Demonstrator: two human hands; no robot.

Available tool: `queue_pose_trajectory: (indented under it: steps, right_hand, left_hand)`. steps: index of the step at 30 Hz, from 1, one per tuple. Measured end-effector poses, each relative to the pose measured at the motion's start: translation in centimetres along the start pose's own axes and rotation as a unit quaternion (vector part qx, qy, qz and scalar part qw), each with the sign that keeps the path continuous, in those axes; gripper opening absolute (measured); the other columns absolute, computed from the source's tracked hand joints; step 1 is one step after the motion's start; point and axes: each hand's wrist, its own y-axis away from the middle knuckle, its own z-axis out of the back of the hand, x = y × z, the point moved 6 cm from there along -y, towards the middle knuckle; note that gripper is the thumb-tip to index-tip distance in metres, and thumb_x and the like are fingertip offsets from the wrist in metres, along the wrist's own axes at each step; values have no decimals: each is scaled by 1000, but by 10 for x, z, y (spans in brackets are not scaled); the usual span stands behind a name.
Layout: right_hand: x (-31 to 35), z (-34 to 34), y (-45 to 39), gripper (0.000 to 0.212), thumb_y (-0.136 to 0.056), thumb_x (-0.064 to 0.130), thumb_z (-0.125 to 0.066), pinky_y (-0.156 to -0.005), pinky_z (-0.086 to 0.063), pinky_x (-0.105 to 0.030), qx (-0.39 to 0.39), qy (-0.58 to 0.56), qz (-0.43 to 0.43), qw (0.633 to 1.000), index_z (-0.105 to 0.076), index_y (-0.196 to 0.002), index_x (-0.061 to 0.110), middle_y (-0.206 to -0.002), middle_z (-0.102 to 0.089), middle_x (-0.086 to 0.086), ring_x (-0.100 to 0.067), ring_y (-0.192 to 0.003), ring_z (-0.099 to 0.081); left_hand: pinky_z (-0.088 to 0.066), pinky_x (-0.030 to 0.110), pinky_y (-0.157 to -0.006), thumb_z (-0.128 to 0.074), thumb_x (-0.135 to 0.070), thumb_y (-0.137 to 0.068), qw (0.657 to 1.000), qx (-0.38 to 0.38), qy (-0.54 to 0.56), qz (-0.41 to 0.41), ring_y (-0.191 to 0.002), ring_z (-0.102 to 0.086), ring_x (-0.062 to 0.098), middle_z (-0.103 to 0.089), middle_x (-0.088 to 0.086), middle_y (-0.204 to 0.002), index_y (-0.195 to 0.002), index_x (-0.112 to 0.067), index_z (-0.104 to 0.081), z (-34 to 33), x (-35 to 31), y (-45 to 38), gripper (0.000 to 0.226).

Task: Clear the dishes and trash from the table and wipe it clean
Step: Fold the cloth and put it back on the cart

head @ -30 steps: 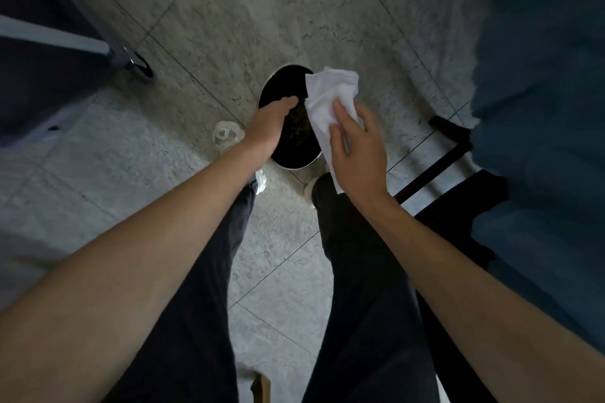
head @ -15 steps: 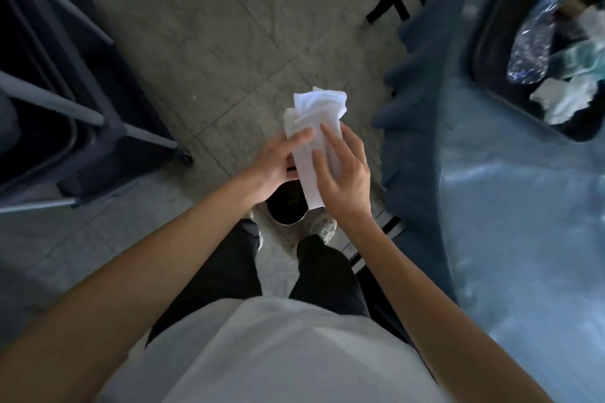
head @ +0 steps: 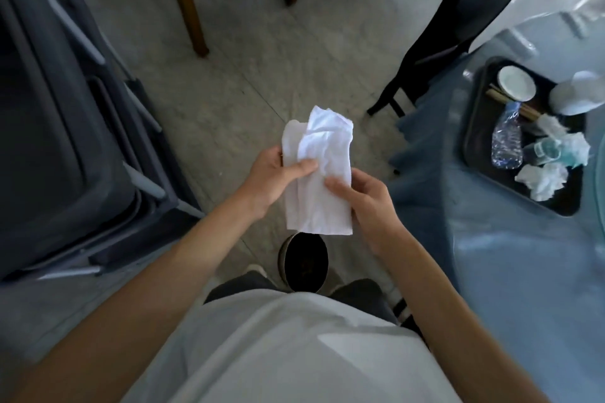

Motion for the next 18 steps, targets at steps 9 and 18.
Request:
queue_pose_trajectory:
  steps: [9,18]
  right_hand:
    - [58,-23,-60,32,-95,8,-72,-93,-55,-67,60,38,62,996,-60,-123,15,-119,-73,-18,-42,-109,-70]
    - [143,-23,-212,42,-97,12,-71,-85,-63,-37,183,157,71,968,-64,-133,31,-112,-78,-5,-27,-105,-75]
  left_hand:
    - [-51,64,-99,-82,-20,-75,996,-27,79,-22,-107,-70,39,-74,17,-113,-107,-9,-75,48,-43,-41,34]
    - [-57,33,-72,-75,-55,-68,994,-77,62,-37,-93,-68,21,-69,3,-104,-128,-11,-59,106,-118,-139,76]
